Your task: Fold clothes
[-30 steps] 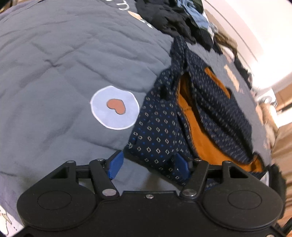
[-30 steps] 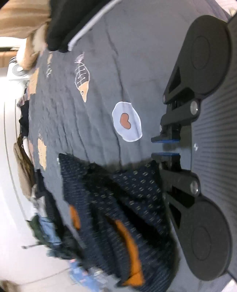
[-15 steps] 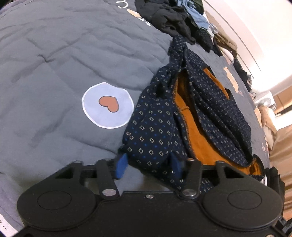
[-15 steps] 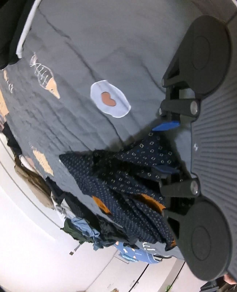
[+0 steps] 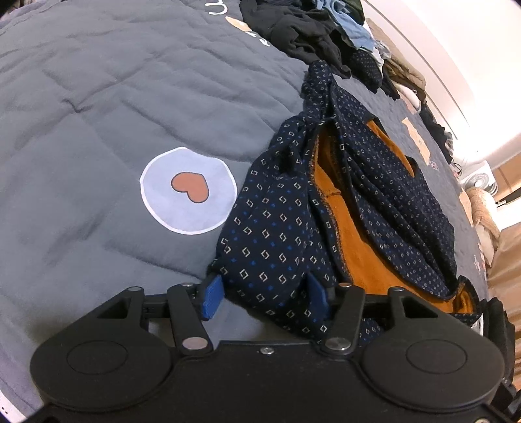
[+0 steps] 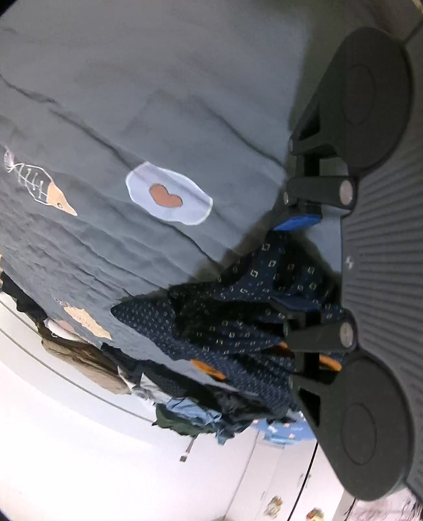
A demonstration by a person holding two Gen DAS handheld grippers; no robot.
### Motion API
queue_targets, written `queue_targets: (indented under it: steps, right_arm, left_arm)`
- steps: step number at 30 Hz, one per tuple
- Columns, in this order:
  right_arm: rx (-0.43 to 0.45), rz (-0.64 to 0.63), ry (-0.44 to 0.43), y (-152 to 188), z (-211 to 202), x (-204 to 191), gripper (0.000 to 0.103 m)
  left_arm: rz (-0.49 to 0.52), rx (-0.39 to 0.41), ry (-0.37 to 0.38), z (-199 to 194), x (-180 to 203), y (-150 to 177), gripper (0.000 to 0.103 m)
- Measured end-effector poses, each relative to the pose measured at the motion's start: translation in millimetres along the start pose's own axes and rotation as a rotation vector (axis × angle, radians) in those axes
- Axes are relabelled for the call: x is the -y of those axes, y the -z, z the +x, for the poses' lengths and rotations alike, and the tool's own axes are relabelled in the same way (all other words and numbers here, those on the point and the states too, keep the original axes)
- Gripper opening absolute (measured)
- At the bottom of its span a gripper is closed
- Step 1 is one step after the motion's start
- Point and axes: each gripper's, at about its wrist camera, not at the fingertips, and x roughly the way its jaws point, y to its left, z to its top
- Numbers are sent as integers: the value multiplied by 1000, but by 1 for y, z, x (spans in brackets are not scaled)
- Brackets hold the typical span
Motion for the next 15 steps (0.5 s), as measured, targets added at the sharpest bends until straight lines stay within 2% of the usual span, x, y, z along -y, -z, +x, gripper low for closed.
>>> queue_targets:
  steps: [1,4,6,11,15]
  right_arm:
    - [-1,-6,-3,0,1,-2,42]
    - [8,24,-12,1,5,-1,45]
    - [12,54,-19,1,9,2,45]
    - [8,48,13,1,13,2,45]
    - [36,58,-6,3,16,3,44]
  left_arm:
    - [9,3,-3,0,1,0,38]
    - [17,4,2,0,1,0,24]
    - [18,16,4,-2,1,0,18]
    - [21,44,10,-7,2,-2,12]
    - [18,74,34,-17,3,-4,11]
